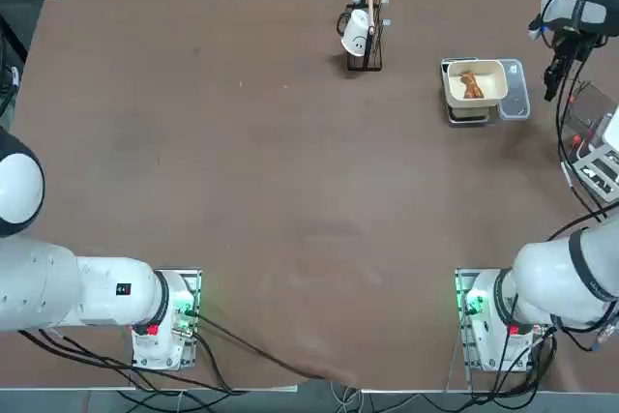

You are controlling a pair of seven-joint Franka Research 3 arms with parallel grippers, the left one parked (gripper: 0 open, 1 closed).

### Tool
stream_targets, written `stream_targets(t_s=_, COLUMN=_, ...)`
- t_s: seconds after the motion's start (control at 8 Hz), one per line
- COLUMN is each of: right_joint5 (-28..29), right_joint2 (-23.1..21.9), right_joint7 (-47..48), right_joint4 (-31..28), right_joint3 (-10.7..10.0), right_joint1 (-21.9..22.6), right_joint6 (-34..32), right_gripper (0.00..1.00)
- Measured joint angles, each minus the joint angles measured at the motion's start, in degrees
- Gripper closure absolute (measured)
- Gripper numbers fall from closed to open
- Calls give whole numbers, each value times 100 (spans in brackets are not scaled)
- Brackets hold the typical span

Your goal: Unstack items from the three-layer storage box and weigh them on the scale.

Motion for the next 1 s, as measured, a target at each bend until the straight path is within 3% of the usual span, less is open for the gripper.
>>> stream_targets(t_s=0.38, right_joint5=-383, right_joint2=0, right_joint7=-35, right_joint4=-229, right_joint3=-17, right_joint1=-5, right_joint6=363, right_gripper=98)
stream_targets(t_s=1.0, right_joint5=-758, right_joint2=-1, right_joint7=-99, right_joint4=-372, right_joint3=-50, right_joint1=-236, right_joint6=379, right_gripper=98)
